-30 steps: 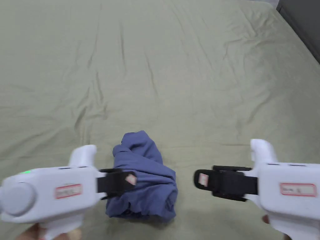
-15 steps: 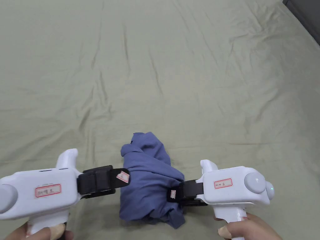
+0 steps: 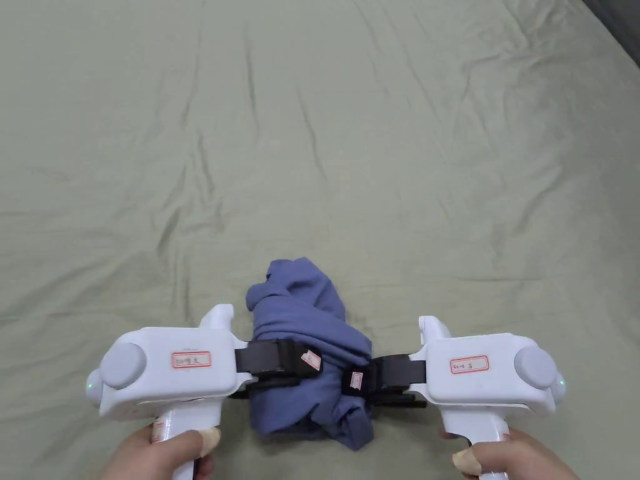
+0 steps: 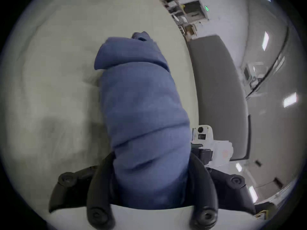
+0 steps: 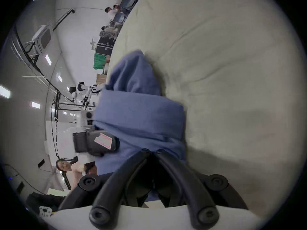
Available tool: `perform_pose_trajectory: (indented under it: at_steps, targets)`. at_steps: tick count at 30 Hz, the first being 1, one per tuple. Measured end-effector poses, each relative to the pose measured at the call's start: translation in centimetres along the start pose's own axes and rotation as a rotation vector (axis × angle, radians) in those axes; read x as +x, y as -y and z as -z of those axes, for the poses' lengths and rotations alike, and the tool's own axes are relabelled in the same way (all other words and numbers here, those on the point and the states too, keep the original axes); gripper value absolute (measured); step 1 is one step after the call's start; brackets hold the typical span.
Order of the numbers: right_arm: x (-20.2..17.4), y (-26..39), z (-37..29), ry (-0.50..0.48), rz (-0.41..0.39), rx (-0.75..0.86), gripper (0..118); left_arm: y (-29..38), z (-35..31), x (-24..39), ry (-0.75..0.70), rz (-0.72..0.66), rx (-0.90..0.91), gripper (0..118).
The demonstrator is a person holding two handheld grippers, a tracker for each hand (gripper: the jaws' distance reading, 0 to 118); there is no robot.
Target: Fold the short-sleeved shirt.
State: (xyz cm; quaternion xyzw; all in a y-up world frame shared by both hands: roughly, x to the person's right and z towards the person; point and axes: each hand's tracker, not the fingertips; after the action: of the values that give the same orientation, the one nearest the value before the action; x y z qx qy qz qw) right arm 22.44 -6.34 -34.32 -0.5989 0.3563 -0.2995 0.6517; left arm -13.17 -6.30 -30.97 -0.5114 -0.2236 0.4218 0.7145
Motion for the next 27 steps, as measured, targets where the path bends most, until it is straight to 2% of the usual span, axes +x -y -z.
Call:
perform_pose_trajectory:
  at_steps: [2, 5, 7, 9, 11, 13, 16, 19, 22, 23, 25, 26, 27]
  targets:
    - [-1.4, 0.4, -0.2, -0.029, -0.043, 0.016, 5, -0.1, -1.7, -0.7, -0.011, 0.018, -0.007, 48]
    - [-4.6, 0.9, -1.2, -0.129, -0.151, 0.061, 5, -0.4, -6.9, -1.6, 0.022, -0.01, 0.016, 48]
    - [-6.5, 0.9, -2.3, -0.215, -0.17, 0.084, 5, -1.1, -12.0, -2.5, 0.037, -0.011, 0.037, 48]
    - [-7.9, 1.0, -3.5, -0.257, -0.183, 0.097, 5, -1.9, -18.0, -3.7, 0.007, 0.001, 0.076, 48]
    - [-8.8, 0.8, -4.3, -0.245, -0.188, 0.103, 5, -3.3, -24.1, -6.4, -0.083, 0.042, 0.114, 48]
    - [-9.2, 0.9, -5.0, -0.236, -0.2, 0.117, 5, -4.0, -29.7, -8.9, -0.141, -0.001, 0.135, 48]
    - [-9.8, 1.2, -5.8, -0.149, -0.245, 0.172, 5, -5.0, -37.7, -12.9, -0.33, -0.024, 0.171, 48]
    - [-10.2, 1.8, -6.0, -0.167, -0.203, 0.176, 5, -5.5, -43.6, -16.8, -0.436, -0.036, 0.178, 48]
    - [-10.2, 2.2, -6.6, -0.156, -0.172, 0.2, 5, -6.0, -48.4, -21.0, -0.57, -0.176, 0.271, 48]
    - [-8.4, 1.6, -7.9, -0.135, -0.162, 0.219, 5, -5.9, -49.3, -22.2, -0.576, -0.238, 0.29, 48]
    - [-8.3, 1.5, -8.6, -0.109, -0.158, 0.245, 5, -5.9, -50.0, -23.8, -0.621, -0.257, 0.29, 48]
    - [-8.3, 1.4, -8.8, -0.108, -0.151, 0.249, 5, -5.9, -49.7, -24.3, -0.645, -0.257, 0.281, 52]
    - [-9.7, 1.6, -8.0, -0.098, -0.145, 0.248, 5, -5.5, -49.0, -24.1, -0.717, -0.221, 0.284, 88]
